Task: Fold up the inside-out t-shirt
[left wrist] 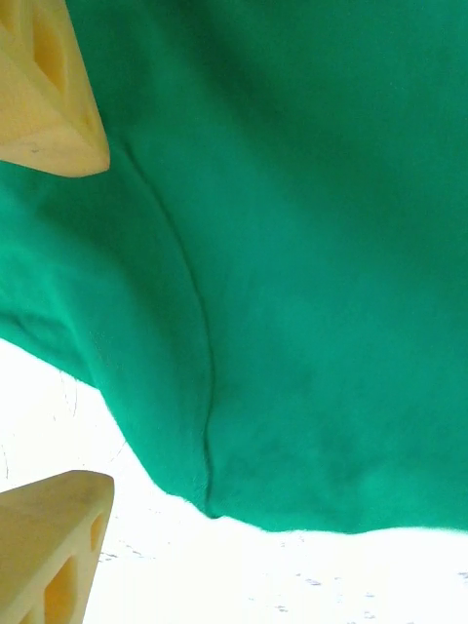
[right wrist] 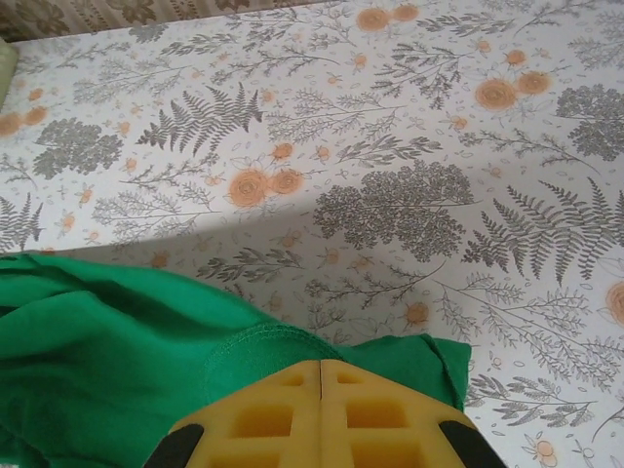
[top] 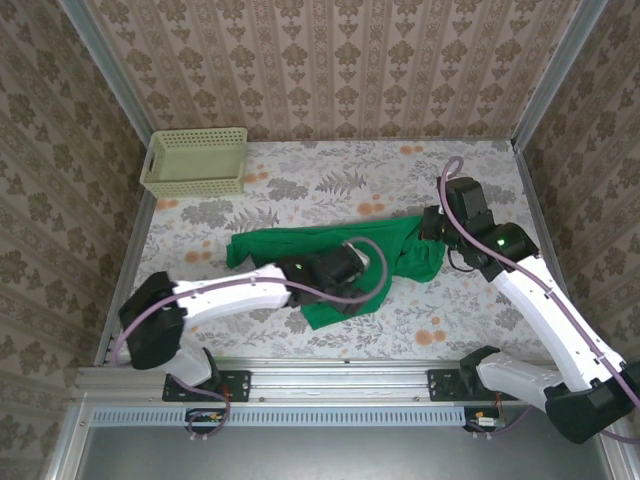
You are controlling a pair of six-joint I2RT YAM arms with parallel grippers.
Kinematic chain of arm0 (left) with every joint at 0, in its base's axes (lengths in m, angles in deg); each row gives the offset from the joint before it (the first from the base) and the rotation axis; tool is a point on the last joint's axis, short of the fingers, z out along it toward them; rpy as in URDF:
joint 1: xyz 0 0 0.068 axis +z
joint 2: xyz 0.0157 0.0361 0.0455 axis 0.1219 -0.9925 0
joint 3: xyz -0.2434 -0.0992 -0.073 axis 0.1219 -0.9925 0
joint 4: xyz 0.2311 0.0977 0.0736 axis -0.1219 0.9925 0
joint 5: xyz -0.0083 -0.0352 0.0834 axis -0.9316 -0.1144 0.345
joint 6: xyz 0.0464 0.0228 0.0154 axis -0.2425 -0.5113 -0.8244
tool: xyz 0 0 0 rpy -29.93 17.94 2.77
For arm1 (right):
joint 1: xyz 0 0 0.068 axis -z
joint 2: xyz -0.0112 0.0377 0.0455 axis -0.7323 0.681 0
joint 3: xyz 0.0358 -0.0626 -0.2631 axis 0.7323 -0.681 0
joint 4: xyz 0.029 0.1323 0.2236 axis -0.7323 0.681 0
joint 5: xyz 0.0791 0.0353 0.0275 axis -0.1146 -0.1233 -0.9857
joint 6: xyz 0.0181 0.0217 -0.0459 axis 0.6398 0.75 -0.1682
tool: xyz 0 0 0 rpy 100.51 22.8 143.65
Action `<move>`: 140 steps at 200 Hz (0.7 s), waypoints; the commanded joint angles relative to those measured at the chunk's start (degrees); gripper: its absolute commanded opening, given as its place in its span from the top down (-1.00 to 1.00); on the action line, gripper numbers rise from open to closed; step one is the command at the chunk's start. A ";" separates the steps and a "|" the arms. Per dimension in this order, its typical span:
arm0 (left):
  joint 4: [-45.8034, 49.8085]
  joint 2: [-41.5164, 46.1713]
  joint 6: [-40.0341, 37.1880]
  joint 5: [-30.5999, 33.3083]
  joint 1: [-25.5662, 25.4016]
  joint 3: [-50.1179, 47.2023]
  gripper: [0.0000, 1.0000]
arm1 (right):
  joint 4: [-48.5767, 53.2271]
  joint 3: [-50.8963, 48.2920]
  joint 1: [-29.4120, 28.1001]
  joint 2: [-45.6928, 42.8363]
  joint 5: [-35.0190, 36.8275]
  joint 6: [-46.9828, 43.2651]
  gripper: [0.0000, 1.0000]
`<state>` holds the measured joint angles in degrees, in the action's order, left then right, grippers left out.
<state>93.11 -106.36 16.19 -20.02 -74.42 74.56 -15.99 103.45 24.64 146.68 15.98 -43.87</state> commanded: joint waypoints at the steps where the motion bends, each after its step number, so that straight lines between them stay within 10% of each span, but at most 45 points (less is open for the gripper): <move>1: -2.95 -4.39 -3.24 3.51 -3.51 3.46 -0.64 | 1.47 1.93 0.20 -2.04 -0.79 0.81 1.00; 50: -5.61 -12.35 -0.77 5.92 -4.24 5.45 -0.58 | 1.43 1.07 0.20 -4.10 -0.04 2.13 1.00; 104: -6.43 -9.53 1.29 9.35 -0.39 1.97 0.99 | 7.07 3.06 1.23 -2.90 7.43 4.63 1.00; 140: -6.87 2.44 -1.68 10.92 2.61 -1.23 1.00 | 7.99 4.48 2.89 -2.51 7.99 3.03 1.00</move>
<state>86.72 -113.84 16.56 -11.71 -73.54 74.85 -10.29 104.76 26.46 143.95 20.72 -40.53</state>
